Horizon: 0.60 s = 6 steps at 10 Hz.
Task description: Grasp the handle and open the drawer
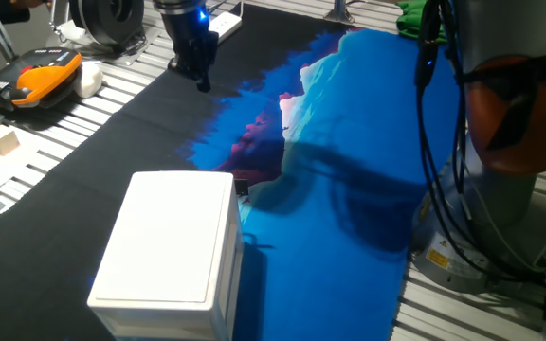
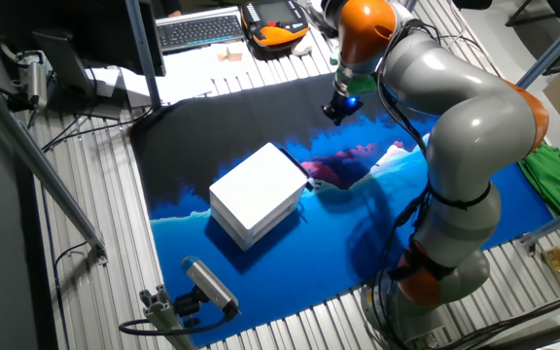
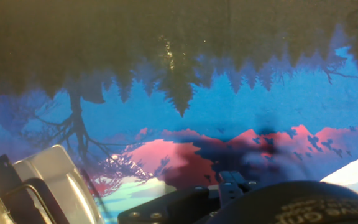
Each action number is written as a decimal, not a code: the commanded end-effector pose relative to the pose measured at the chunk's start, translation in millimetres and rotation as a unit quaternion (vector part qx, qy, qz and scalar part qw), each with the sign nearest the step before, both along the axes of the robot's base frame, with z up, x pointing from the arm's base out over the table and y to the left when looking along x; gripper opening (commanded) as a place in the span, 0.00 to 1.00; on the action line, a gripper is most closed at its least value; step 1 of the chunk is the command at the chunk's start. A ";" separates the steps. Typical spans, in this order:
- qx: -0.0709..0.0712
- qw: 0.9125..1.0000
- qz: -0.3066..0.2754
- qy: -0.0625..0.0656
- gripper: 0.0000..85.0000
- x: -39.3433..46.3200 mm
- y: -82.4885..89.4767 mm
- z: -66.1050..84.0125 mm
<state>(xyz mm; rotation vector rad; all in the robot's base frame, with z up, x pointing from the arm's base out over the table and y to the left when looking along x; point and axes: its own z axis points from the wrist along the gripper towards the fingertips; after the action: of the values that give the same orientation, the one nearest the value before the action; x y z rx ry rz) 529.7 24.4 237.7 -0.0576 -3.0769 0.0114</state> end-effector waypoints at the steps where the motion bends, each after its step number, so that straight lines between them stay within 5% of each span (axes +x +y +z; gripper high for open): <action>1: 0.004 1.000 -0.002 0.004 0.00 0.1 0.1 0.1; 4: 0.018 0.999 0.024 0.015 0.00 -0.8 -0.9 0.1; 6: 0.022 0.999 0.029 -0.003 0.00 -2.3 -2.1 0.0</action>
<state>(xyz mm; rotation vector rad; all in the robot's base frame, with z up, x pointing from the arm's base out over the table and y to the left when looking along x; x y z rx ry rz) 527.5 22.2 238.0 0.0356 -3.0824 -0.0531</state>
